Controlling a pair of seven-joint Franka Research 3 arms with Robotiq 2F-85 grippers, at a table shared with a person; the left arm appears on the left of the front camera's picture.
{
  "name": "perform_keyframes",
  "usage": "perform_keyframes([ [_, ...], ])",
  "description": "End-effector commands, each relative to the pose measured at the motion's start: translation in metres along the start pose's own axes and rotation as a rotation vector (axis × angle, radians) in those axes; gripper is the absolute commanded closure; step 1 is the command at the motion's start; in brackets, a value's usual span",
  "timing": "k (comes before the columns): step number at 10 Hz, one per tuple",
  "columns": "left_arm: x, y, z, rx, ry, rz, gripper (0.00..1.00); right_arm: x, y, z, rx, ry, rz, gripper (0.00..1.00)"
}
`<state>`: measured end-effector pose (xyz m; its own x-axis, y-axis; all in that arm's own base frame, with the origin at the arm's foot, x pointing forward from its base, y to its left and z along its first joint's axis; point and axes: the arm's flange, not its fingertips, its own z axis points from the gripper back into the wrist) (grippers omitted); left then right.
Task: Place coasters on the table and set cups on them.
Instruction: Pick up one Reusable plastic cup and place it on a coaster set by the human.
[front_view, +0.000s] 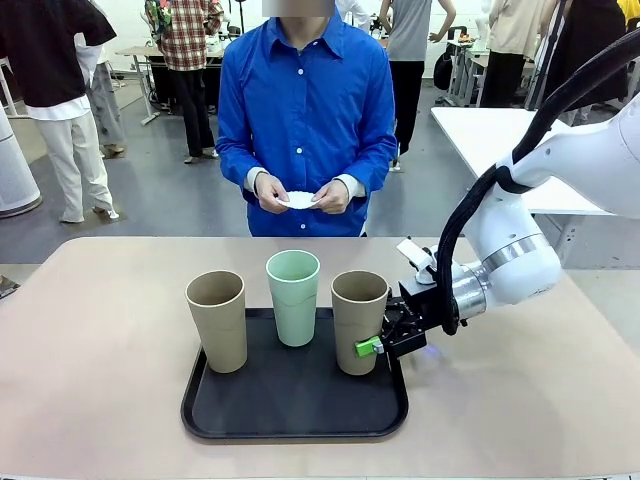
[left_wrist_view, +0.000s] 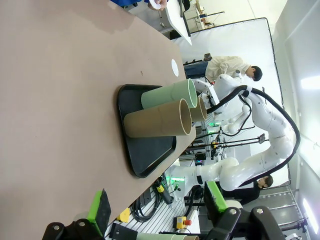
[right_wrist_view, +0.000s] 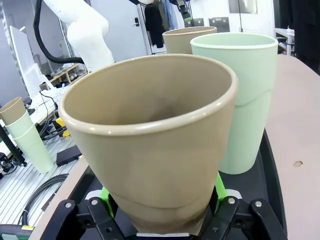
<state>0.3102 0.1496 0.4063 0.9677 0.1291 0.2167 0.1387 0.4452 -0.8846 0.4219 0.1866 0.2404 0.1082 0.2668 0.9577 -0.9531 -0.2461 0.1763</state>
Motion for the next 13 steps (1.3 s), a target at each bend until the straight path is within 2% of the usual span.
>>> perform_keyframes([
  [1,0.000,0.000,0.002,-0.016,-0.008,-0.007,0.00,0.020,0.020,0.007,-0.019,-0.027,0.004,1.00],
  [7,0.000,0.000,0.002,-0.016,-0.008,-0.007,0.00,0.142,0.094,0.069,-0.162,-0.029,-0.003,1.00],
  [10,0.000,0.000,0.002,-0.016,-0.008,-0.007,0.00,0.168,0.103,0.077,-0.202,-0.027,0.018,1.00],
  [13,0.000,0.000,0.002,-0.016,-0.008,-0.007,0.00,0.171,0.101,0.081,-0.187,-0.013,0.041,1.00],
])
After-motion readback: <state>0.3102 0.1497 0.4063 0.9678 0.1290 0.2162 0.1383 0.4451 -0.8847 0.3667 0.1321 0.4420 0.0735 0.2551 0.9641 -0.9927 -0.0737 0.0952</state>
